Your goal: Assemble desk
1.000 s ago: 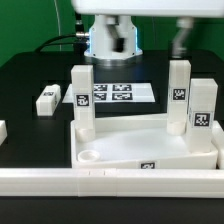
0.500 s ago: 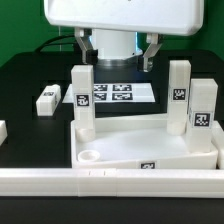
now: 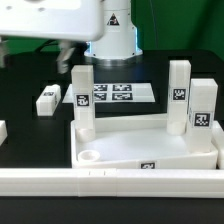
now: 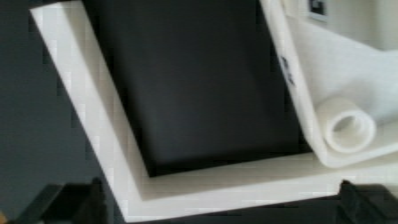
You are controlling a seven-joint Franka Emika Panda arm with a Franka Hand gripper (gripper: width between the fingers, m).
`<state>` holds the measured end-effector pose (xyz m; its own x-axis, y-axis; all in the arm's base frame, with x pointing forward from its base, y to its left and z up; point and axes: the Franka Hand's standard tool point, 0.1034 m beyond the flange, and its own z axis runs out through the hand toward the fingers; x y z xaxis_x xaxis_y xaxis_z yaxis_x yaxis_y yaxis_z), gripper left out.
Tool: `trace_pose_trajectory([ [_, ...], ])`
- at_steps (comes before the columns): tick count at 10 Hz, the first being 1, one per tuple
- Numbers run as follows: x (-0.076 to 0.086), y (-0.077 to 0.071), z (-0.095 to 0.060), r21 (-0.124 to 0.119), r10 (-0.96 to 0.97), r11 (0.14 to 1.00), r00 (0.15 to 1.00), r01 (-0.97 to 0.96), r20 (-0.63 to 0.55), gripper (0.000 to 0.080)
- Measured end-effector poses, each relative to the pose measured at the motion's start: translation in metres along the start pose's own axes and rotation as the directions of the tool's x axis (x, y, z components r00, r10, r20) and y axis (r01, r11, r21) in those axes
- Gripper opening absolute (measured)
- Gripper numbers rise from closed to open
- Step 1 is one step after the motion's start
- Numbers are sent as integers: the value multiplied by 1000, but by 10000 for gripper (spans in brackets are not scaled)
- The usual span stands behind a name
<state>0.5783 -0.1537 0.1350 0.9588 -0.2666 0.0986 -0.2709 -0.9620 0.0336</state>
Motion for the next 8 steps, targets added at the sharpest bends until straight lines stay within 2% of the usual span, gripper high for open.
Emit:
trace_pose_trajectory([
  [2,1,-5,1,-1,2,1000,1000,-2,-14,648],
  [4,1,-3,2,-3,4,1000,1000,-4,-13,648],
  [5,-2,8,4,0,-12,1000,1000,12,-9,648],
  [6,-15,30,13,15,-8,1000,1000,8,-1,648],
  [7,-34,50,26,19,7,1000,1000,-7,16,648],
  [8,-48,64,36,23,19,1000,999,-20,40,648],
])
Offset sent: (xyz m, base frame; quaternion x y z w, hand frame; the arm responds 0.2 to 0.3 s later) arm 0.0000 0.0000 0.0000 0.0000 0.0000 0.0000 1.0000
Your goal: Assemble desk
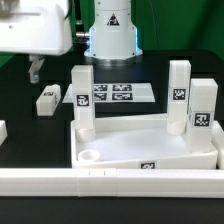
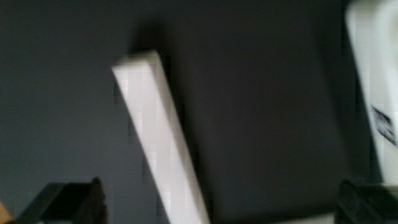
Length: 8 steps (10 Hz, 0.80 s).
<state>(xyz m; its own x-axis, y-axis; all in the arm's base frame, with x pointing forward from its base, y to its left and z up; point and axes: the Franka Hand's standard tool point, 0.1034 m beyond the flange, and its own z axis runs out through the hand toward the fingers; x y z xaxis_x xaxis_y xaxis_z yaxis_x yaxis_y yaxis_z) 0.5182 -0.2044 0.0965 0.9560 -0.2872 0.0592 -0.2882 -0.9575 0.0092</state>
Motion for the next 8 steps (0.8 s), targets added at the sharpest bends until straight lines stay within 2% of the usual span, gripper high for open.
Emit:
trace_pose_trajectory([
  [1,-7,6,6,7,16,1000,1000,-17,12,648],
  [5,-6,5,6,7,15,1000,1000,-15,11,648],
  [6,-23,19,15,25,35,999,999,-36,20,648],
  [7,-41,26,25,19,73,997,997,-74,23,648],
  [8,-66,20,39,23,102,994,994,-103,48,648],
])
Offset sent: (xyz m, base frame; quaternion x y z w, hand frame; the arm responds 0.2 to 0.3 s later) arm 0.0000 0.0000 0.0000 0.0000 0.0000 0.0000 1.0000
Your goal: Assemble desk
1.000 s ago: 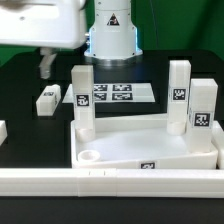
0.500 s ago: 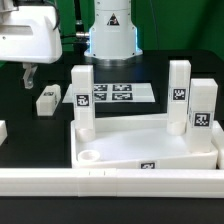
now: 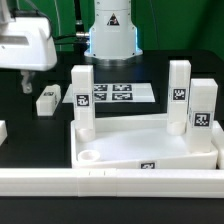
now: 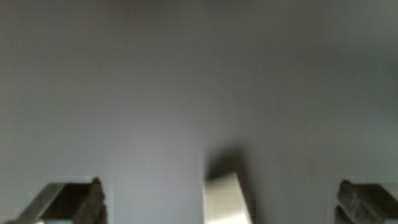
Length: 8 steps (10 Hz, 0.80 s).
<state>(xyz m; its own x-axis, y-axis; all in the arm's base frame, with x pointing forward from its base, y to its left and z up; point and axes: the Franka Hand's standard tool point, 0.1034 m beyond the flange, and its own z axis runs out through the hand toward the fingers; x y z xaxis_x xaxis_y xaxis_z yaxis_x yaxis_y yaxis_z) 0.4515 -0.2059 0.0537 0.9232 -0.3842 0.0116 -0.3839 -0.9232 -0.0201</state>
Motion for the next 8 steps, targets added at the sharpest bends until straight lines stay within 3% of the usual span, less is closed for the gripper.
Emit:
trace_pose_trajectory([
  [1,-8,-7,5,5,-6,1000,1000,6,17,648],
  [2,-5,-9,4,16,-9,1000,999,8,30,648],
  [4,-7,-9,5,16,-8,1000,999,7,37,648],
  [5,-15,-15,6,41,-16,999,990,11,138,648],
  [6,-12,-21,4,47,-55,998,982,47,178,648],
  [8,-23,-31,7,71,-83,995,955,65,284,648],
])
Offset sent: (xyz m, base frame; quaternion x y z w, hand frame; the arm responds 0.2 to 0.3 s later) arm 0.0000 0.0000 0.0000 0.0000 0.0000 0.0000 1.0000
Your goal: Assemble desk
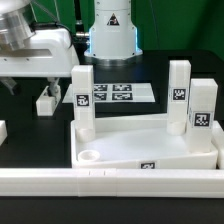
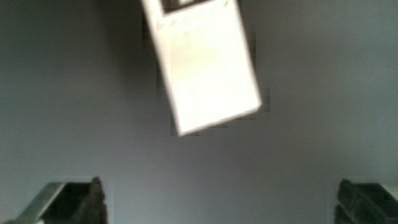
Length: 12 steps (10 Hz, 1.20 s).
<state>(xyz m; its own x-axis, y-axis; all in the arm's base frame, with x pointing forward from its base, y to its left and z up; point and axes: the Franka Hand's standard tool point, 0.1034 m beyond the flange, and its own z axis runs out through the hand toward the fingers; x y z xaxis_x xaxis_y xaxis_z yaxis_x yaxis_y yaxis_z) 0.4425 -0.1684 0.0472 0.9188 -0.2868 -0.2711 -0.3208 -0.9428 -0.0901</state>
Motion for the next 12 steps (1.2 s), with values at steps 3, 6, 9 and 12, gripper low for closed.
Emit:
trace_pose_trajectory([
  [3,-1,-4,3,31,-13,999,985,7,175,648],
  [6,-11,-5,12,45,-17,999,940,1,340,648],
  [9,-9,8,23,35,-12,999,882,-5,471,648],
  [12,-10,12,25,33,-6,999,881,-11,473,648],
])
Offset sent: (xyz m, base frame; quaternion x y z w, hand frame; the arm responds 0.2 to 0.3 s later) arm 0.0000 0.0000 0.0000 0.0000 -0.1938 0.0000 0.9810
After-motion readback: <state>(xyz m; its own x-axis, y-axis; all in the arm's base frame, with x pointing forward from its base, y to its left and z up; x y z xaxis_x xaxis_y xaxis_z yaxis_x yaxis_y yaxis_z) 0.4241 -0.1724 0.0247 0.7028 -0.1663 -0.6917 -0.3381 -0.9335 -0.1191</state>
